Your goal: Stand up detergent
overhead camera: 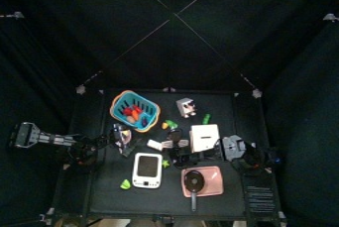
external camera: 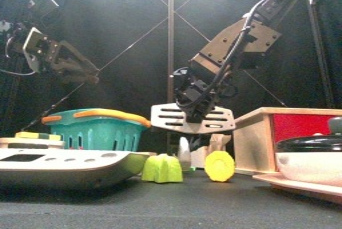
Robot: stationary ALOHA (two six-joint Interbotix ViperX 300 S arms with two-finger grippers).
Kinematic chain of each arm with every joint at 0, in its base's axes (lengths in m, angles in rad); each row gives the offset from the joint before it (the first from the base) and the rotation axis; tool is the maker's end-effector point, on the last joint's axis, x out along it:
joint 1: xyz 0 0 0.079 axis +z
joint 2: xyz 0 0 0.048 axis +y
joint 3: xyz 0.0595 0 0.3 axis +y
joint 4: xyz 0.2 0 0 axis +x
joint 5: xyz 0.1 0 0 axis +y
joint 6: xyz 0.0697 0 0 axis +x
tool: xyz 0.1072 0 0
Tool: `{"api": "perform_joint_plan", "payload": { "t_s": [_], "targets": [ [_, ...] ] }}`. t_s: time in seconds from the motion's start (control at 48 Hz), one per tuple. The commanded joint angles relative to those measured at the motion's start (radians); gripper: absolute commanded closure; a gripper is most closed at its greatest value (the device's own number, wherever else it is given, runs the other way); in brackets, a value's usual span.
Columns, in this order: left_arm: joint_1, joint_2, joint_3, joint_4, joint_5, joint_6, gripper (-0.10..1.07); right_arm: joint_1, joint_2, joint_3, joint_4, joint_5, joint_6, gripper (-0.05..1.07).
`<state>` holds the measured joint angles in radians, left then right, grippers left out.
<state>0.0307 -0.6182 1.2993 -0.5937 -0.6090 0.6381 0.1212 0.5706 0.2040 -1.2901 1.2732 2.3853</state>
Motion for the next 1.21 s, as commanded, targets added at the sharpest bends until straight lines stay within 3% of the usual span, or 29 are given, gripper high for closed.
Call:
{"api": "perform_joint_plan", "payload": {
  "t_s": [0.0, 0.208, 0.792, 1.188],
  "targets": [
    [0.002, 0.0, -0.012, 0.0, -0.005, 0.0, 0.0, 0.006, -0.015, -0.02, -0.017, 0.035, 0.009, 0.34],
    [0.002, 0.0, -0.012, 0.0, -0.005, 0.0, 0.0, 0.006, 0.002, -0.021, -0.086, 0.051, 0.009, 0.34],
    [0.003, 0.0, -0.008, 0.0, -0.005, 0.0, 0.0, 0.009, 0.025, -0.014, -0.038, 0.008, 0.017, 0.33],
    [0.003, -0.002, -0.009, 0.0, -0.005, 0.0, 0.0, 0.011, 0.023, -0.021, -0.021, -0.011, 0.014, 0.16]
  ]
}}
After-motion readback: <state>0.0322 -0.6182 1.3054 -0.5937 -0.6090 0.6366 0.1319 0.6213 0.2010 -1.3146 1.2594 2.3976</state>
